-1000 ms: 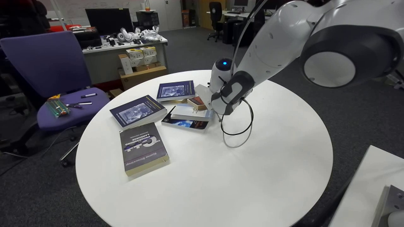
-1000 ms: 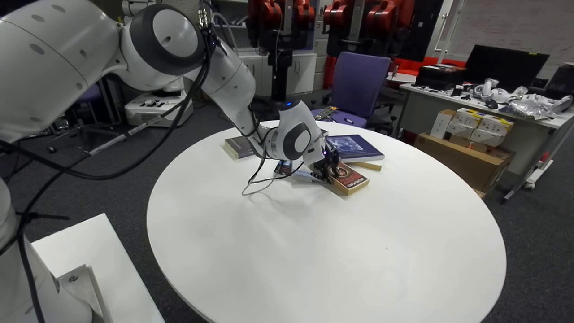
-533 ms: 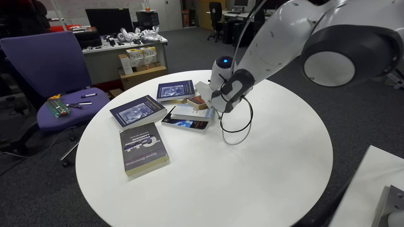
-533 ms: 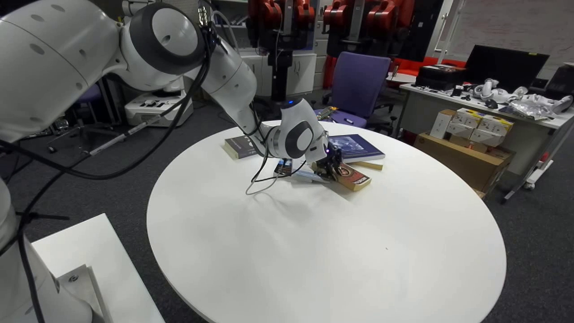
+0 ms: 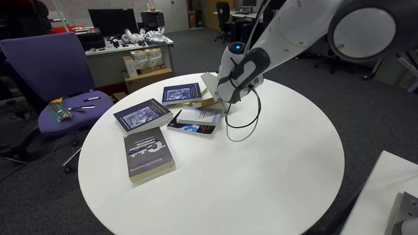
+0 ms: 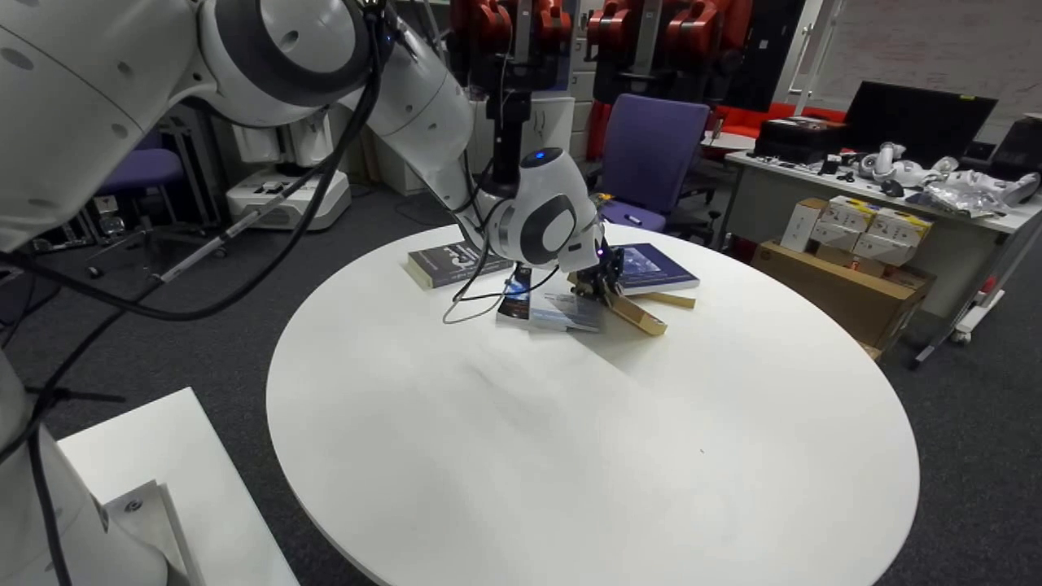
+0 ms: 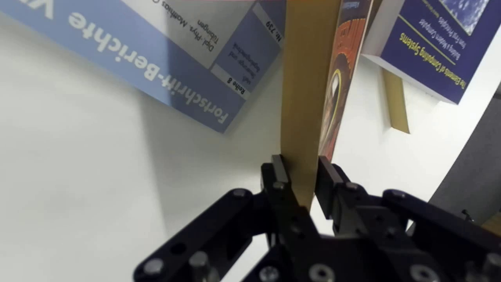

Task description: Remove the book with red writings from the pile of books and put it on the table

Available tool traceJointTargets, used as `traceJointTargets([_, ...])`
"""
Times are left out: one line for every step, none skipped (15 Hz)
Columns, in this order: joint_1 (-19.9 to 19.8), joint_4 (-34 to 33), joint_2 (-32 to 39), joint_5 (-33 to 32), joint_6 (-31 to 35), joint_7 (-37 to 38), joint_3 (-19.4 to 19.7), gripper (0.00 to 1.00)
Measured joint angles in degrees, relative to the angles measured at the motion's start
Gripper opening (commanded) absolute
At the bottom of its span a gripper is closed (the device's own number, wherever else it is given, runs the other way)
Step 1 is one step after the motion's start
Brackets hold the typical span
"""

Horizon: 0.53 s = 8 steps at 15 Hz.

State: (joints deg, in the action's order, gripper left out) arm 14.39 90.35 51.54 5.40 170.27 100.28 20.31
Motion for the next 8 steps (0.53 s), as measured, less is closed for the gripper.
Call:
traceJointTargets([-1.19,0.96,-1.63,0.04,-0.04,-1.14,-1.54,0.06])
traceJointTargets([-2.46,1.98,-3.26,0.18,-0.2,-2.37,-3.15,0.06])
traceJointTargets([-3.65,3.04,-4.87,0.42,-0.4,-3.6,-4.6,0.06])
traceJointTargets([-4.64,4.13,-6.4,0.64,-0.54,-4.78,-5.73,0.06])
traceJointTargets([-5.45,5.28,-7.87,0.78,-0.61,-5.87,-6.65,0.06])
traceJointTargets([-6.2,6.52,-9.31,0.9,-0.62,-7.13,-7.44,0.06])
traceJointTargets([-7.02,7.94,-10.84,0.99,-0.64,-8.62,-8.37,0.06])
traceJointTargets([-7.9,9.54,-12.47,1.09,-0.64,-10.32,-9.3,0.06])
